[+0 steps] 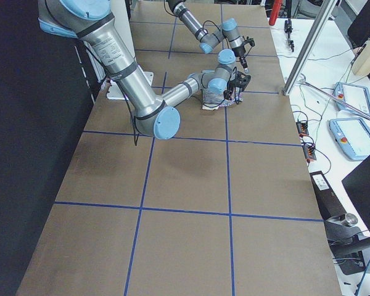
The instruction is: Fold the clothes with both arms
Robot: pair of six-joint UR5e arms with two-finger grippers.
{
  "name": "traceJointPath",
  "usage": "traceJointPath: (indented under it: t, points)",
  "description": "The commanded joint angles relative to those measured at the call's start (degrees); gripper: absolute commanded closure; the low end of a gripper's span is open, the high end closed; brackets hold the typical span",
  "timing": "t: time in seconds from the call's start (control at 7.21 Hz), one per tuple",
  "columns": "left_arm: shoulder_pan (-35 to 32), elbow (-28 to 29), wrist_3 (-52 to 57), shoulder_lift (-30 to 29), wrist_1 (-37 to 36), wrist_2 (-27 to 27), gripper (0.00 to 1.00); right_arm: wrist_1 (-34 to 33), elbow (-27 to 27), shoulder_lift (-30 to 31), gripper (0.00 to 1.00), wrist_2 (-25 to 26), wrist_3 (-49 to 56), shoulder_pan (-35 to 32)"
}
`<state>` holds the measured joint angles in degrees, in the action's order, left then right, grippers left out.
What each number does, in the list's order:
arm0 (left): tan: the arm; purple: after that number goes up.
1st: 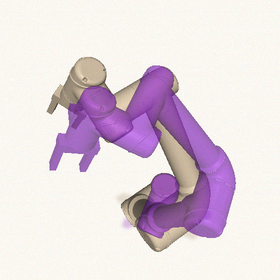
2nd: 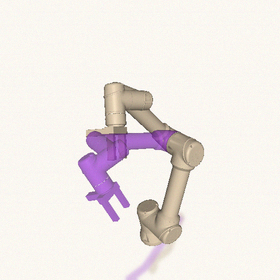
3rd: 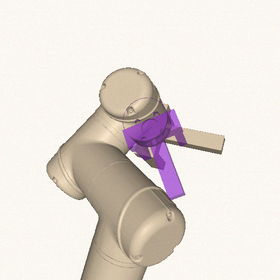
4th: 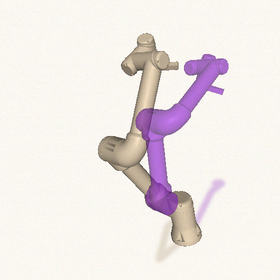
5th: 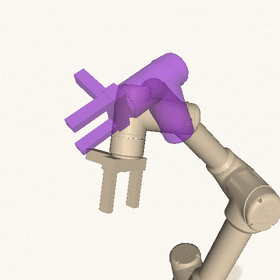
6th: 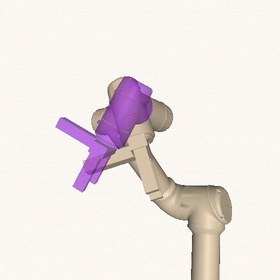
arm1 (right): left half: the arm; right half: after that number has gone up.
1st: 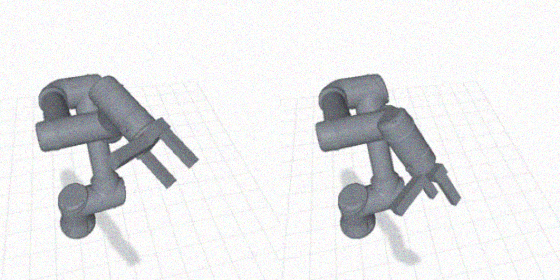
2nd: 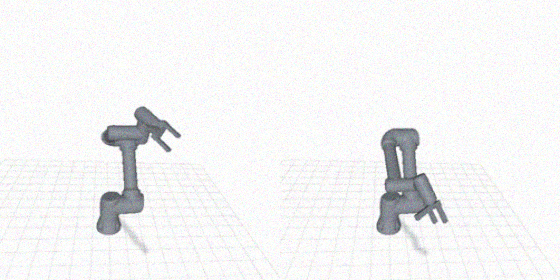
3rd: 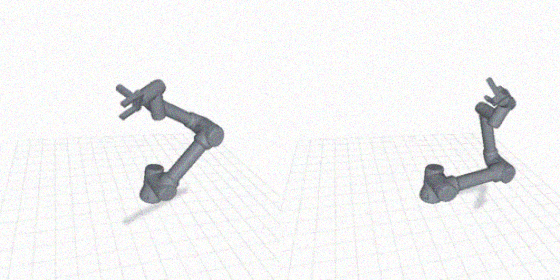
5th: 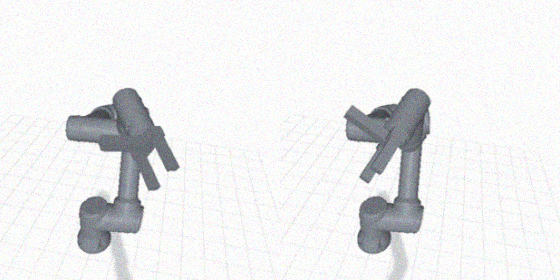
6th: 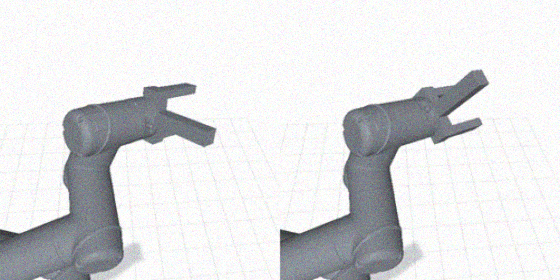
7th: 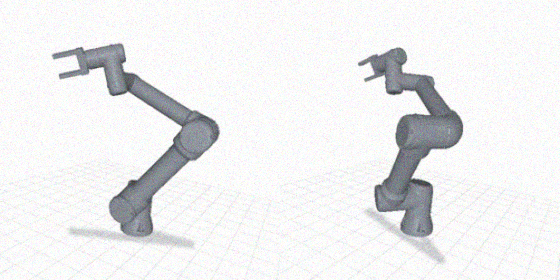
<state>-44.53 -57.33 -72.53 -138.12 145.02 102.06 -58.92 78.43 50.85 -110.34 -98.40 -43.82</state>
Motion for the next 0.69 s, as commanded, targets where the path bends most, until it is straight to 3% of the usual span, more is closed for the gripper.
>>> traceJointPath:
  t: [0.0, 0.28, 0.42, 0.56]
  points:
    - [-1.8, -18.9, 0.3, 14.8, -0.8, 7.2, 1.0, -0.6, 7.3, 6.3, 0.0, -0.9, 1.1, -1.3]
    - [-5.4, -31.9, 8.2, 27.8, -2.7, 11.9, 1.0, -0.4, 10.5, 15.5, 0.0, -6.8, 13.6, -7.7]
    - [-11.1, -34.6, 17.8, 34.2, -2.7, 15.1, 1.0, -0.5, 13.8, 22.4, 0.0, -9.4, 23.5, -12.6]
    - [-20.2, -33.8, 28.6, 36.7, -3.8, 22.3, 1.0, -0.8, 14.5, 27.6, 0.0, -16.9, 35.2, -21.3]
